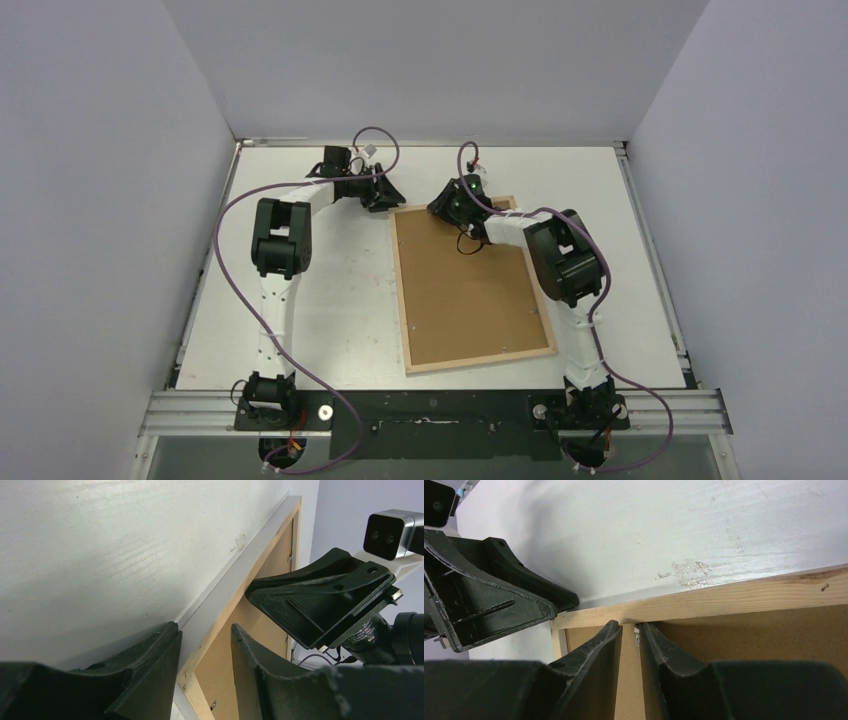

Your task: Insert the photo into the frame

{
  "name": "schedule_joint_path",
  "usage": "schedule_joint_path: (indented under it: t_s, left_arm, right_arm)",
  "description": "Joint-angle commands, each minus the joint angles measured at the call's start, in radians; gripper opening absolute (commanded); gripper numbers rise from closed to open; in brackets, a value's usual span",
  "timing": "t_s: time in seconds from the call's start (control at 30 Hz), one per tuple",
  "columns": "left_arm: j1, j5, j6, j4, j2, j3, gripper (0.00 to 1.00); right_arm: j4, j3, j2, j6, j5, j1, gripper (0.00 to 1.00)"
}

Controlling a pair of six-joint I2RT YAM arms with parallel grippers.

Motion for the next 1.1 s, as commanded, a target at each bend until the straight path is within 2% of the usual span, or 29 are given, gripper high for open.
schedule_joint_path:
  t_s: [0.0,0.3,0.5,0.6,0.77,0.9,1.07]
  left_arm:
    - [0.001,0.015,0.016,-0.032,0.012,-0.017,0.4]
    - [0.01,0.004,-0.002,-0.039,0.012,0.002,0.4]
    - [0.042,-0.031,-0.051,-0.073,-0.013,0.066,0.41]
    - [0.077,-0.053,-0.079,-0.17,-0.008,0.207,0.47]
    - [0.097,-0.122,-0.023,-0.316,-0.047,0.283,0.52]
    - [0.091,-0.254,0.099,-0.483,-0.146,0.205,0.59]
    - [0.06,-0.389,0.166,-0.559,-0.337,-0.03,0.62]
  right_arm:
    - [-0.021,-0.002,0.062,-0.04,-0.005,0.011,0.23]
    - [-0.007,-0.041,-0.01,-0.003,0.014,-0.009,0.24]
    - [0.013,0.0,-0.098,0.044,-0.084,-0.065,0.34]
    - [-0.133,0.131,-0.151,0.007,-0.204,-0.114,0.41]
    - [-0.321,0.104,-0.267,-0.049,-0.214,-0.202,0.45]
    - [-0.508,0.005,-0.399,-0.118,-0.124,-0.293,0.48]
    - [-0.766,-0.072,-0.533,-0.258,-0.02,-0.377,0.58]
